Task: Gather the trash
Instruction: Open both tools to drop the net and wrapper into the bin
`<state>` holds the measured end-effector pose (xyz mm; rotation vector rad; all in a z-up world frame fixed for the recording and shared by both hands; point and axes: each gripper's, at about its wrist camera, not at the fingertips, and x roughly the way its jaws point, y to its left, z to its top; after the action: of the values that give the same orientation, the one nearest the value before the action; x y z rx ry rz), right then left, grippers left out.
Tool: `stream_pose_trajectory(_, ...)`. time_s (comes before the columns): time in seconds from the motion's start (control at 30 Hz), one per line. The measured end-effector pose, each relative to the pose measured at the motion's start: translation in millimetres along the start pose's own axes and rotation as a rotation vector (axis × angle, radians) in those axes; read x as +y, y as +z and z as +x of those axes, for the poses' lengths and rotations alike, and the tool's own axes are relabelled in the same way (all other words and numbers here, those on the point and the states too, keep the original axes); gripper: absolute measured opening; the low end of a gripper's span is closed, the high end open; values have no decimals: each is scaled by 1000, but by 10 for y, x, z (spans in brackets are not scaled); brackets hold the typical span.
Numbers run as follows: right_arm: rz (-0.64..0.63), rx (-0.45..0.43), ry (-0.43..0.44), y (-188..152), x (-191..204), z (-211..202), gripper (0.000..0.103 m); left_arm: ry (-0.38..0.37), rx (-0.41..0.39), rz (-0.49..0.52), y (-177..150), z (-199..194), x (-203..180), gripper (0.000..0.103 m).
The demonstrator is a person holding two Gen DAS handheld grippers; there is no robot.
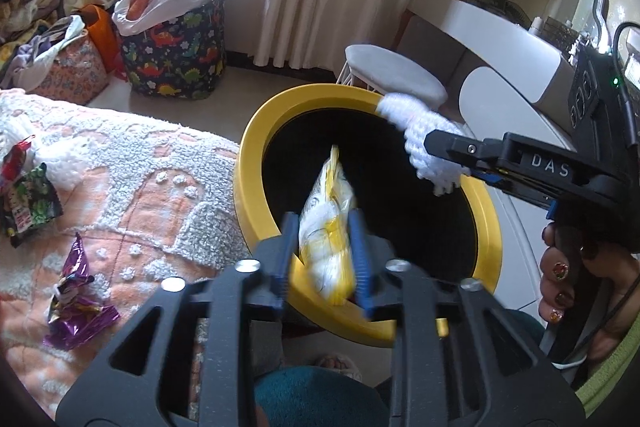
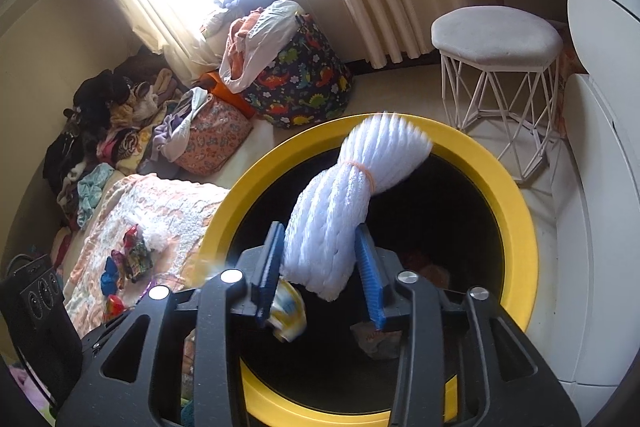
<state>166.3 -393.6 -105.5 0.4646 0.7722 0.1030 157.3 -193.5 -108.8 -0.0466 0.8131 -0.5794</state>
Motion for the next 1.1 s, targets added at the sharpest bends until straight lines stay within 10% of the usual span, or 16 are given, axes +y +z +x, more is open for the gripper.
stream_pose_trajectory(0.37, -38, -29, -9, -17, 91, -25, 53, 50, -125, -27, 11, -375, 62, 91)
stream_pose_trajectory(1.1, -147, -134, 80, -50, 661, -236, 71, 204, -286, -66, 35, -1068, 418, 92)
